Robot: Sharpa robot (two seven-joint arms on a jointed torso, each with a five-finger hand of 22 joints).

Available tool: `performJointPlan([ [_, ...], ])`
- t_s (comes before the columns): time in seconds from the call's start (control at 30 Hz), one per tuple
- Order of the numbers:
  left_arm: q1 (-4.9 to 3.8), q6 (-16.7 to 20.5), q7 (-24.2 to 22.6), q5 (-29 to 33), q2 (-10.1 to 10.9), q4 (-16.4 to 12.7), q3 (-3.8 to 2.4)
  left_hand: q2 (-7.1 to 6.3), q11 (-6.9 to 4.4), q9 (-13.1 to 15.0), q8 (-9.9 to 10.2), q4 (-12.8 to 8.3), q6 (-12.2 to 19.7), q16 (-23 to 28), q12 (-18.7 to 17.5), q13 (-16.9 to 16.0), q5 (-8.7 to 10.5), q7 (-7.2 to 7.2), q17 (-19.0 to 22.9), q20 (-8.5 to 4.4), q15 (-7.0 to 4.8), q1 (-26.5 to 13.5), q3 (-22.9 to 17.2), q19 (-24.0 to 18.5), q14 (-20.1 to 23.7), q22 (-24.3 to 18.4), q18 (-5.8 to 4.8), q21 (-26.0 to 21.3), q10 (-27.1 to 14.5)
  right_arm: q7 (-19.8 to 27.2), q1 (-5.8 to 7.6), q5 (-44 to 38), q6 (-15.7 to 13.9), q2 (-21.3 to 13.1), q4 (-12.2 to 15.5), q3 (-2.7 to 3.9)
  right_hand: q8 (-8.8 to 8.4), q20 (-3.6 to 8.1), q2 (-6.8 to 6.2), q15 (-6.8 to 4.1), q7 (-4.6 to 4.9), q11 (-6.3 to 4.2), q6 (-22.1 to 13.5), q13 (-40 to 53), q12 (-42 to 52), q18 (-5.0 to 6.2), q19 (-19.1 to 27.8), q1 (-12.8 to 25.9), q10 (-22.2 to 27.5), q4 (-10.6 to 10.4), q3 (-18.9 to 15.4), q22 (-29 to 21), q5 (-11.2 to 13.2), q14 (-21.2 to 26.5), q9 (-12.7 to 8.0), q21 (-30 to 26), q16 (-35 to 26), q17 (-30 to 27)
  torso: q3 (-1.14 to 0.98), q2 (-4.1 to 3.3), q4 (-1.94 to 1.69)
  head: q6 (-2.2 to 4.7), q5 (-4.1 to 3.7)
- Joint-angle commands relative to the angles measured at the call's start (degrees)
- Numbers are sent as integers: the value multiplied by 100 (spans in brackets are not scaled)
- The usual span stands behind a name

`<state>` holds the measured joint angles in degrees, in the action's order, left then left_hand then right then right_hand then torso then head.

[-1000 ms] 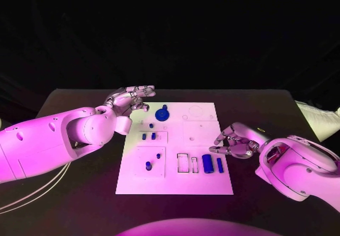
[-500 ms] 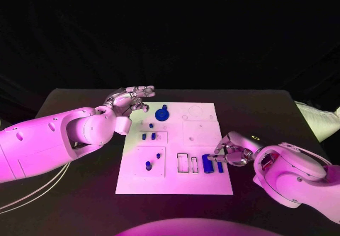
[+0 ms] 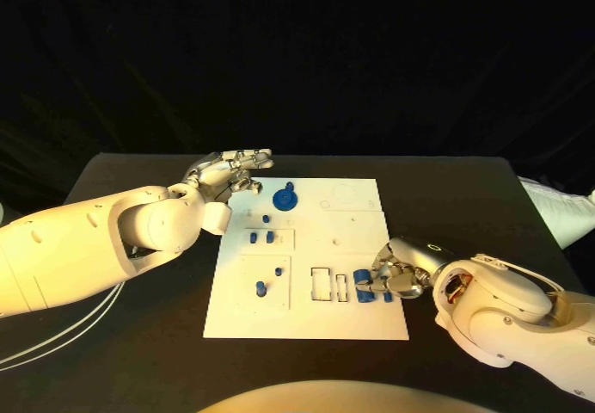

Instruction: Assemble the parts on the task board

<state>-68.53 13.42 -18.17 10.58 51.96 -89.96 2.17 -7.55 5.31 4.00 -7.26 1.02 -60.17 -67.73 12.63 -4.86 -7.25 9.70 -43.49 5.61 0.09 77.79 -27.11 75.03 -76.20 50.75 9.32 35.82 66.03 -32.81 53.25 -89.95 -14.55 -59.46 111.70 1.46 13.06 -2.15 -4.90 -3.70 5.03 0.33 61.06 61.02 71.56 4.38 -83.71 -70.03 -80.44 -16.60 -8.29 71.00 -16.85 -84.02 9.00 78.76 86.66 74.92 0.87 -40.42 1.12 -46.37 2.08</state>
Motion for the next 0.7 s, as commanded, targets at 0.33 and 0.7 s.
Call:
performJointPlan([
  [0.33, -2, -114, -16, -22, 16, -27, -4, 46, -4, -5, -39, 5, 38, 8, 24, -7, -28, -1, 10, 23, 21, 12, 38, -10, 24, -4, 60, -29, -54, -48, -72, -159, 457, 157, -159, -3, 79, 14, 61, -19, -35, -20, 54, 881, 11, -57, -31, -71, -11, 8, -42, 23, -14, -499, 79, 49, 33, 1004, 2, 0, -10, -51, 50],
  [0.7, -2, -116, -9, -22, 28, -35, -4, 46, -4, -5, -39, 5, 38, 8, 24, -7, -28, -1, 10, 23, 21, 12, 38, -10, 24, -4, 60, -29, -54, -73, -139, -246, 166, 242, -206, -3, 194, 33, 290, -40, -59, -45, 69, 971, 9, -64, -36, -474, -21, 86, 36, 73, -123, -501, 249, 80, 44, 1023, 4, 2, 7, -42, 72],
])
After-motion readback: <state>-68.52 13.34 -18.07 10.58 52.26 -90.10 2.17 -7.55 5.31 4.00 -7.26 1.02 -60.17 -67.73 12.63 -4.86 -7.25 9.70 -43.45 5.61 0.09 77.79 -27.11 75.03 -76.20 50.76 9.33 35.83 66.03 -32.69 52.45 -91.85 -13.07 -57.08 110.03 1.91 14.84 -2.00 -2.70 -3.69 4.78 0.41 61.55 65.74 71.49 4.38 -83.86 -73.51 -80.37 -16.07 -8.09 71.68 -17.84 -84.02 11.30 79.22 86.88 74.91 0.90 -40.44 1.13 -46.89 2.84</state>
